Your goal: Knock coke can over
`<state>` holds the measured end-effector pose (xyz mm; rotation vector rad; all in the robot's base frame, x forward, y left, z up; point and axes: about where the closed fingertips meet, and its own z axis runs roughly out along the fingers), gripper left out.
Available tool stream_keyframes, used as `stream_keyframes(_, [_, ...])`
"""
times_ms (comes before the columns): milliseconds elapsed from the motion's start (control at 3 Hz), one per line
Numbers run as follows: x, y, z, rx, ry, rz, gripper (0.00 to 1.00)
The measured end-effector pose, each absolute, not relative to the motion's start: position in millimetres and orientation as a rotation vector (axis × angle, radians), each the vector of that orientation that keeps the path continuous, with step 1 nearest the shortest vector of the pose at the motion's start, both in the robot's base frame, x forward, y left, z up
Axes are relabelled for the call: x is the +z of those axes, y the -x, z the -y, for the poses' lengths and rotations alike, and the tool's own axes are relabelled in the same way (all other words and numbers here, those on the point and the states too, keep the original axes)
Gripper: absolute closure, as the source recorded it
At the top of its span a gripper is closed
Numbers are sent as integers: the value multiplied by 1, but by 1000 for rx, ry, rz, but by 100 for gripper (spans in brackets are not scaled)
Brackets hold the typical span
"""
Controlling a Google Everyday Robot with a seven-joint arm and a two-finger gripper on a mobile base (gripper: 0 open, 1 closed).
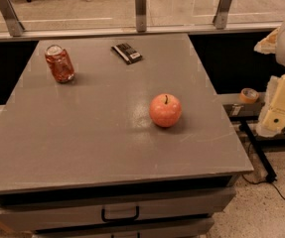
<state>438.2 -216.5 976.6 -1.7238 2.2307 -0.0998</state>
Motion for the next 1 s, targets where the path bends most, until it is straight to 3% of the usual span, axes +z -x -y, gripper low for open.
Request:
stream_keyframes(667, [987,-451,192,-20,1729,-2133,0])
stream_keyframes(1000, [979,-471,137,167,1755,-1989,0])
